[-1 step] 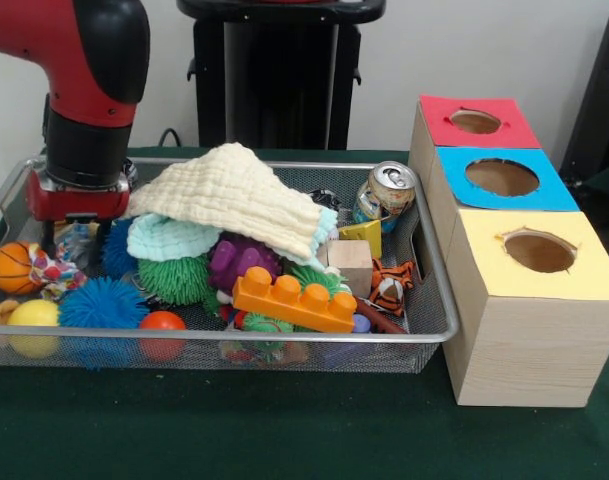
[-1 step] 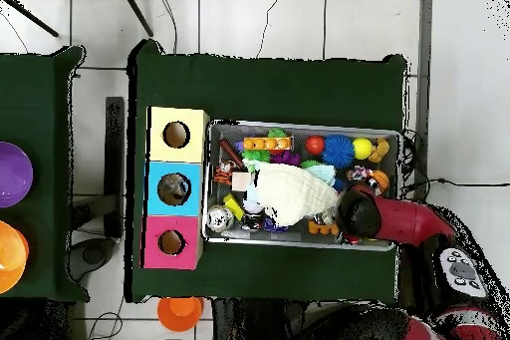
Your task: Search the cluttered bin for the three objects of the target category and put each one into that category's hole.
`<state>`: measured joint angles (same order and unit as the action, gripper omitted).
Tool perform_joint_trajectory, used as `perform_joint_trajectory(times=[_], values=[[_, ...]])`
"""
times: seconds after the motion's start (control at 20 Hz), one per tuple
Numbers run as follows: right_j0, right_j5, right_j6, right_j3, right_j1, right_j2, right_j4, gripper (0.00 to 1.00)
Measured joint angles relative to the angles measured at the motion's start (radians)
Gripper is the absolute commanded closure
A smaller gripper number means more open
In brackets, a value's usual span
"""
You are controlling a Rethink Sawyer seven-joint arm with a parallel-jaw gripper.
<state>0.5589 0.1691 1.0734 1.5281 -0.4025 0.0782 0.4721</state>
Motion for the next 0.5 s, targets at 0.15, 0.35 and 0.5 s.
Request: perform_joint_trajectory(times=[0.15, 0.35, 0.5], values=[[-0.029, -0.021, 0.021, 0.004, -0.003, 0.038, -0.020, 0.00], [-0.056, -0.050, 0.051, 0.020, -0.013, 0.080, -0.049, 0.00], [-0.056, -0.060, 0.064, 0.038, -0.021, 0.093, -0.064, 0.00]])
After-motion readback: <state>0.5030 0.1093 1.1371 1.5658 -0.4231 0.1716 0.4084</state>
